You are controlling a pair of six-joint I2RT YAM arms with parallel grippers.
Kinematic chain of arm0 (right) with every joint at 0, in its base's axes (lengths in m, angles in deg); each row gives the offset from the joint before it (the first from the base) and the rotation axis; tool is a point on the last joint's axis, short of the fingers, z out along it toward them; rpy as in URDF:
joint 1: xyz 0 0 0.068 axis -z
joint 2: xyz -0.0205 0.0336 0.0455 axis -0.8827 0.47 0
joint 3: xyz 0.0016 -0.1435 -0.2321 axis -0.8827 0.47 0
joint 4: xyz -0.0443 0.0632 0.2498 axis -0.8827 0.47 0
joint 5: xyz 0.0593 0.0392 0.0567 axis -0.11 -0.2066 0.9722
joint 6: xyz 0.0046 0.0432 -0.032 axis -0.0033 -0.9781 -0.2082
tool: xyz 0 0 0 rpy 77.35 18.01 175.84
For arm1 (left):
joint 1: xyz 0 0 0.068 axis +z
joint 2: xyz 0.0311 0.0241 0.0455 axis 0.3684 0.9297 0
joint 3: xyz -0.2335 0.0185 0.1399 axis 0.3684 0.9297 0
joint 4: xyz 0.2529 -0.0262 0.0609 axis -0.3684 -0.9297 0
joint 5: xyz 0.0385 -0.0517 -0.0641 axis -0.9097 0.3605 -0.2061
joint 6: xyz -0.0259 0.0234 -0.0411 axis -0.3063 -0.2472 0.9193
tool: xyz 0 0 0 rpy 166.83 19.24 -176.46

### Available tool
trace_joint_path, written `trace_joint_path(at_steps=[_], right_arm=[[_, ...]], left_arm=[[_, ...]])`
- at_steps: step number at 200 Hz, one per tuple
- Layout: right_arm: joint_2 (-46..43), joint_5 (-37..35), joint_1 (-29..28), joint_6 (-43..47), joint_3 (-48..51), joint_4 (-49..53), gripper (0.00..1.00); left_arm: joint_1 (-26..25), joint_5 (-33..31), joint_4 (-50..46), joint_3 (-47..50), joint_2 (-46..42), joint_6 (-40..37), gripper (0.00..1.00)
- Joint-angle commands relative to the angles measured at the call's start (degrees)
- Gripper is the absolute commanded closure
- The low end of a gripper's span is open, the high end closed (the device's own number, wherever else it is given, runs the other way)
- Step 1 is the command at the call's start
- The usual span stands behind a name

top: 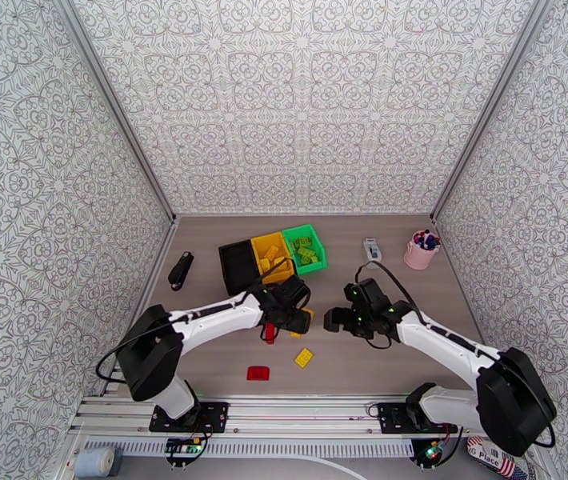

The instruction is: Sort the legos into containers by color

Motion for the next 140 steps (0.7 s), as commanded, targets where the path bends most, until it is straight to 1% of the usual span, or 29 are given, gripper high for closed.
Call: trace_joint_path(at_steps=[1,29,56,140], right_arm=[[-1.7,-1.3,0.4,-0.2,1.6,1.2,0.07],[-2.1,-1.5,0.6,-0.3,1.8,1.3,0.07],[-1.3,-1.2,0.6,-0.4,1.7,0.9,0.08],[0.5,0.1,0.6,-1.0,1.1,-0.9,0.08]], left_arm=[[-0.9,0.0,1.0,0.2,2.2,2.1,0.28],[-1.5,-1.3,0.2,-0.5,4.4,2.5,0.29],[-2.3,-2.3,-0.8,-1.6,6.3,2.7,0.31],[-4.3,-5.8,-5.3,-6.0,9.4,4.3,0.45]])
